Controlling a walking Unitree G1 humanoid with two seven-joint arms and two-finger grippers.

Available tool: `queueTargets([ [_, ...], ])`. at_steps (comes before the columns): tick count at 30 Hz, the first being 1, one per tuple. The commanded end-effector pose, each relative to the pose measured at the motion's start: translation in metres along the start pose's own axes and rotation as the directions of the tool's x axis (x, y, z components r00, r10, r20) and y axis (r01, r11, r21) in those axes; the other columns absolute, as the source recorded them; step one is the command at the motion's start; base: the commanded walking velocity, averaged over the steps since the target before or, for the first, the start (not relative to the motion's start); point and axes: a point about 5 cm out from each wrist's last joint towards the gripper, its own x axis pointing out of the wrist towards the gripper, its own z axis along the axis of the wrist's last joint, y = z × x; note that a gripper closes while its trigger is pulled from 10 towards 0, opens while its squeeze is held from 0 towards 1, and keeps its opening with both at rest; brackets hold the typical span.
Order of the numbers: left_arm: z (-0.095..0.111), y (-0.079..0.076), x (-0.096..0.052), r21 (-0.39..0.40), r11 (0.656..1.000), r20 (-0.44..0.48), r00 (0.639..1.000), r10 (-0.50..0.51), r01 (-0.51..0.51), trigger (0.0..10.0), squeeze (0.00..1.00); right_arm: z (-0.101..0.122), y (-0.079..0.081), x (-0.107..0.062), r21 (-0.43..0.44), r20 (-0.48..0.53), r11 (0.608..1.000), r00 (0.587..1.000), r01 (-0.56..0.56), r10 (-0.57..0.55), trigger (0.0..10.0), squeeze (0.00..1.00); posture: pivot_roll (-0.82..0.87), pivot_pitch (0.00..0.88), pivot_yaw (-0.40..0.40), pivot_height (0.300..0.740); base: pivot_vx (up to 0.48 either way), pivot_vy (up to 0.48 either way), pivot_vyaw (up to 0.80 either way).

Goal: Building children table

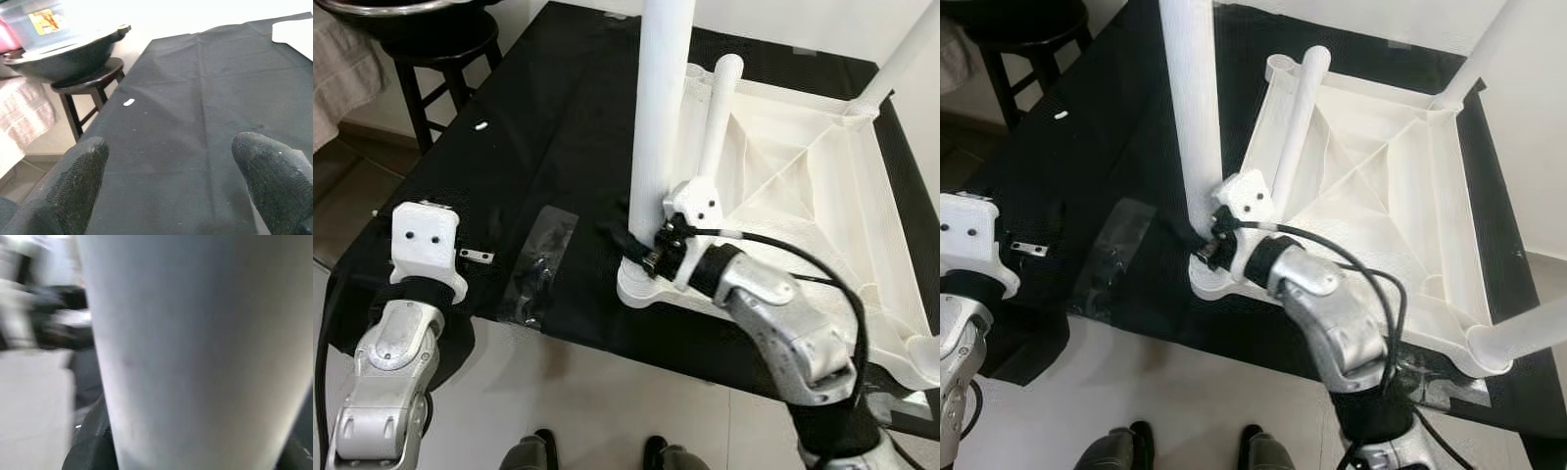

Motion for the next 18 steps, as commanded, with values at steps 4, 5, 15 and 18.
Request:
queueTargets([
  [4, -0.003, -0.005, -0.004, -0.016, 1.000, -0.008, 1.000, -0.023, 0.023, 10.0, 0.00, 0.021, -0.011, -0.009, -0.041, 0.067, 0.984, 0.983, -0.171, 0.174, 10.0, 0.00, -0.02, 0.213, -0.043, 0.740, 0.000, 0.000, 0.00],
  [5, -0.004, -0.007, -0.007, -0.022, 0.999, -0.015, 0.999, -0.031, 0.030, 10.0, 0.00, 0.029, -0.023, -0.011, -0.021, 0.100, 0.976, 0.971, -0.217, 0.218, 10.0, 0.00, -0.02, 0.219, -0.044, 0.740, 0.000, 0.000, 0.00],
  [15, -0.006, -0.012, -0.010, -0.033, 0.998, -0.032, 0.998, -0.060, 0.059, 10.0, 0.00, 0.025, -0.045, -0.011, 0.001, 0.072, 0.929, 0.926, -0.371, 0.370, 10.0, 0.00, -0.01, 0.246, -0.044, 0.740, 0.000, 0.000, 0.00],
  [18, -0.007, -0.014, -0.011, -0.040, 0.996, -0.039, 0.996, -0.079, 0.077, 10.0, 0.00, 0.023, -0.046, -0.010, 0.011, 0.061, 0.914, 0.912, -0.406, 0.405, 10.0, 0.00, -0.01, 0.254, -0.042, 0.740, 0.000, 0.000, 0.00],
])
